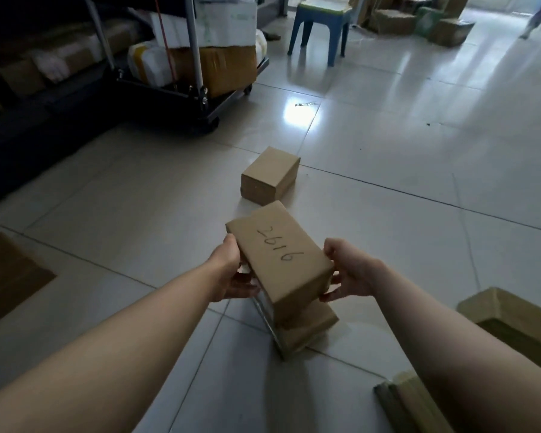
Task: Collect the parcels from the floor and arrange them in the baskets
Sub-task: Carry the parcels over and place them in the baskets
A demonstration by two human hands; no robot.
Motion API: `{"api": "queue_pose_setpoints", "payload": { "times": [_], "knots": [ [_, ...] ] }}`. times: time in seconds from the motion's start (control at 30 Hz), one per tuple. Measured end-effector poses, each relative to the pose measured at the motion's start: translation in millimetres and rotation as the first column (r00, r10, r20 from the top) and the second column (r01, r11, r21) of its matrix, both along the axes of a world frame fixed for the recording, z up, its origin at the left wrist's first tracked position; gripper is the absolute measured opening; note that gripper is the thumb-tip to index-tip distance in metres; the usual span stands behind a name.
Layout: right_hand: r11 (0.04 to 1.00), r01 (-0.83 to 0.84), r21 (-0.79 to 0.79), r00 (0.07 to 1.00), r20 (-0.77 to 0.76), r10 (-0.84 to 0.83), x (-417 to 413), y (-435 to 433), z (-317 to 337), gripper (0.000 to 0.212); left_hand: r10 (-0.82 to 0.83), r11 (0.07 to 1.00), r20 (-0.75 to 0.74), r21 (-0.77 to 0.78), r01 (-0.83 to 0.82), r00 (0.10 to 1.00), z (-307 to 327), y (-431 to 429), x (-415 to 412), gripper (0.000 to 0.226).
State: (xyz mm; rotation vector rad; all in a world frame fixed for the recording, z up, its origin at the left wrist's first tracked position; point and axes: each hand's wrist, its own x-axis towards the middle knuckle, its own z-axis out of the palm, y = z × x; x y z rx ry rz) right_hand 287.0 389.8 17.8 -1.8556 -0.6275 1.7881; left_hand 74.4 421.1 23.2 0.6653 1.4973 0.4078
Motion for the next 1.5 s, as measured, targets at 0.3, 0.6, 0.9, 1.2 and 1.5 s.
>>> {"api": "queue_pose_setpoints", "payload": {
  "times": [0.3, 0.6, 0.9, 1.2, 1.5],
  "knots": [
    [0.984, 0.046, -0.171, 0.981, 0.195, -0.012, 28.1, -25.9, -26.3, 0.046, -0.184, 0.972, -0.078, -0.162, 0.170, 0.980, -16.0, 2.9, 0.8, 0.096],
    [0.934, 0.243, -0.264, 0.945, -0.152, -0.289, 17.4, -41.8, -52.1, 0.104, -0.138, 0.990, -0.071, -0.004, 0.138, 0.988, -37.4, 30.0, -11.5, 0.093],
    [0.902, 0.429, 0.047, 0.893, -0.172, -0.416, 28.4, -19.3, -62.8, 0.085, -0.195, 0.980, -0.002, -0.052, 0.194, 0.981, -61.3, 37.1, 4.8, 0.087],
    [0.856, 0.479, 0.197, 0.873, -0.203, -0.442, 23.5, -5.4, -73.0, 0.091, -0.214, 0.976, 0.071, 0.068, 0.209, 0.974, -74.0, 48.2, 17.4, 0.071],
    [0.807, 0.546, 0.228, 0.825, -0.314, -0.470, 13.7, 18.5, -55.6, 0.038, -0.018, 0.992, 0.124, 0.124, 0.003, 0.992, -69.1, 57.7, 28.2, 0.058]
  ]
}}
